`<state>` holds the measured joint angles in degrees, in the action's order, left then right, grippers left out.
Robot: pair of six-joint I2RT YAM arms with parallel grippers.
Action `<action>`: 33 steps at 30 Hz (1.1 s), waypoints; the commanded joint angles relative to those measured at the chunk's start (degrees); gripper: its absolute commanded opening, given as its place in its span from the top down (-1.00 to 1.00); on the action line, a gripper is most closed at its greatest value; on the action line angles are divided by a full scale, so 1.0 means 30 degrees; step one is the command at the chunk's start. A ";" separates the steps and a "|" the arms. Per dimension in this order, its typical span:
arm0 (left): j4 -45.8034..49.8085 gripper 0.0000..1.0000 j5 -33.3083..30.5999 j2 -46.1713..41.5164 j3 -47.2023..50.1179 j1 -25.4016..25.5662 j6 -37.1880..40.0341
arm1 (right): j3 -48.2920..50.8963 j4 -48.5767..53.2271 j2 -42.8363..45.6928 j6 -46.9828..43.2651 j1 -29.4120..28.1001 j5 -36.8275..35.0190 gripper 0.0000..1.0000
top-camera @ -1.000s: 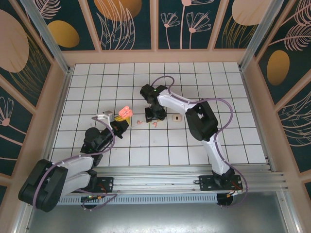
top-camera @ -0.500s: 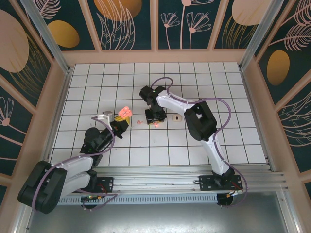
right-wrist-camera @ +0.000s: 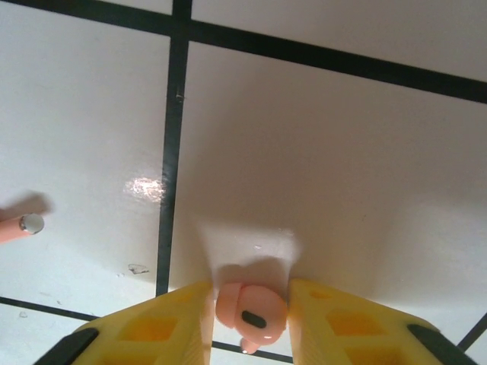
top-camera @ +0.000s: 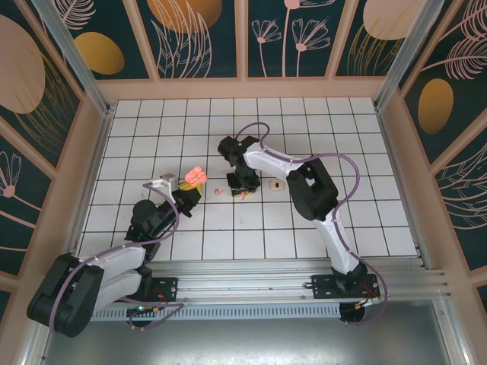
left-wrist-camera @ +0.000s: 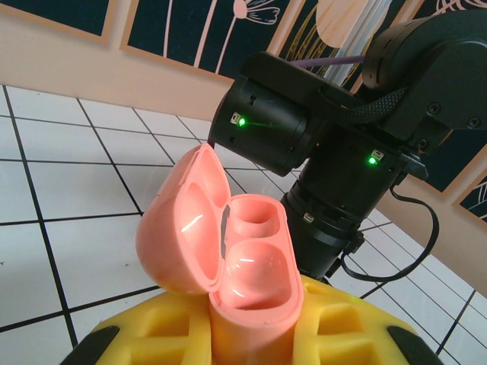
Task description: Insert the wireless bluetooth earbuds into the charging case
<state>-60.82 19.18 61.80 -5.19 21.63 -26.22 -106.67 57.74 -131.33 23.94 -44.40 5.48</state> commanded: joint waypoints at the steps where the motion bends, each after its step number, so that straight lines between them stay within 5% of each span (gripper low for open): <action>1: -0.0020 0.73 -0.0035 -0.0399 0.0150 -0.0149 0.0126 | -0.0098 0.0589 -0.0237 -0.0071 -0.0207 -0.0470 0.45; 14: 0.1459 0.72 0.1522 -0.0648 -0.0510 -0.0150 0.1504 | 0.2045 -0.2067 0.2298 0.0439 -0.0055 -0.1639 0.57; 23: 0.1282 0.73 0.6387 0.2227 -0.2605 -0.0047 0.3269 | 0.6955 -0.7591 0.8812 0.0600 0.0152 -0.2783 0.57; 33: 0.3522 0.74 0.8939 0.4519 -0.5872 0.2132 0.7397 | 1.2315 -1.2717 1.6694 -0.1610 -0.0073 -0.2591 0.57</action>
<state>-52.03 41.45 74.17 -20.16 26.65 -10.02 -73.36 26.76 -86.70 22.04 -44.25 -1.54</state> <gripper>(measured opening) 0.192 0.218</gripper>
